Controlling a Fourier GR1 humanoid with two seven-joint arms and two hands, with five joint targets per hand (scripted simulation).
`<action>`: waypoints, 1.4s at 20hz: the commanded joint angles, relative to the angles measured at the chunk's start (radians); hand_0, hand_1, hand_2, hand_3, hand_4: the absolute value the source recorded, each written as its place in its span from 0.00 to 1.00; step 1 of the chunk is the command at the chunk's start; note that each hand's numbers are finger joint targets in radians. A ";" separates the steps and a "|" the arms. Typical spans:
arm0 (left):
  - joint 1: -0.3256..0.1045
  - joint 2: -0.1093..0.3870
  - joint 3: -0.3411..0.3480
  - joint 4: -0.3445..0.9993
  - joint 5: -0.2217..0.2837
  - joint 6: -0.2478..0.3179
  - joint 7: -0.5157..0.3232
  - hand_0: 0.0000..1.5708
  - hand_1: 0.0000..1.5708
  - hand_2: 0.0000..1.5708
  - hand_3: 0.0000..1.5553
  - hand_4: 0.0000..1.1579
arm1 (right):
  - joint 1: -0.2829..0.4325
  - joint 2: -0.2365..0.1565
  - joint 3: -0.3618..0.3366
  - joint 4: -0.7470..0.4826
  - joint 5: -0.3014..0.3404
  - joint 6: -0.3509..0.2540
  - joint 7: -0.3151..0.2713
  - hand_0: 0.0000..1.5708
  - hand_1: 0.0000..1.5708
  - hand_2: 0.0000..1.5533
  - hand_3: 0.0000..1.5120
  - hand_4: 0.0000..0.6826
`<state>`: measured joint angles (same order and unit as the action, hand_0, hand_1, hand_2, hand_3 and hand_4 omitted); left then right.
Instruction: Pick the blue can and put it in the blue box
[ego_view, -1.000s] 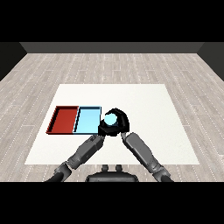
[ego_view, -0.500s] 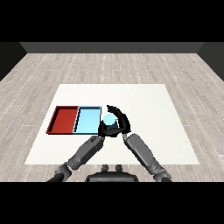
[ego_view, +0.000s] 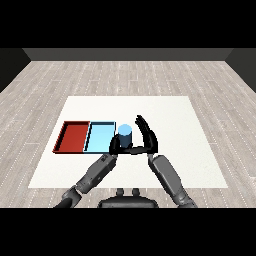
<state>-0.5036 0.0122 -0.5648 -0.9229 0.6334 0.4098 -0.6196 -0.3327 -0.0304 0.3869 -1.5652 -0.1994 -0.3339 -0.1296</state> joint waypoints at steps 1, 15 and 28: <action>-0.008 0.016 0.057 0.050 -0.033 -0.018 -0.027 1.00 1.00 1.00 0.99 1.00 | 0.068 -0.027 -0.066 -0.099 -0.041 0.036 -0.039 0.00 0.00 0.00 0.00 0.00; -0.132 0.270 0.150 0.128 -0.152 0.087 0.202 1.00 1.00 1.00 0.97 0.99 | 0.221 -0.041 -0.297 -0.083 -0.233 0.137 -0.157 0.00 0.00 0.00 0.00 0.00; -0.257 0.212 0.040 0.622 -0.311 0.141 0.600 0.49 0.49 0.45 0.39 0.78 | 0.226 -0.024 -0.319 0.006 -0.249 0.189 -0.209 0.00 0.00 0.00 0.00 0.00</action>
<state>-0.7473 0.2710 -0.4928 -0.4417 0.3558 0.5363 -0.1322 -0.1096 -0.0689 0.0685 -1.5989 -0.4474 -0.1573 -0.3153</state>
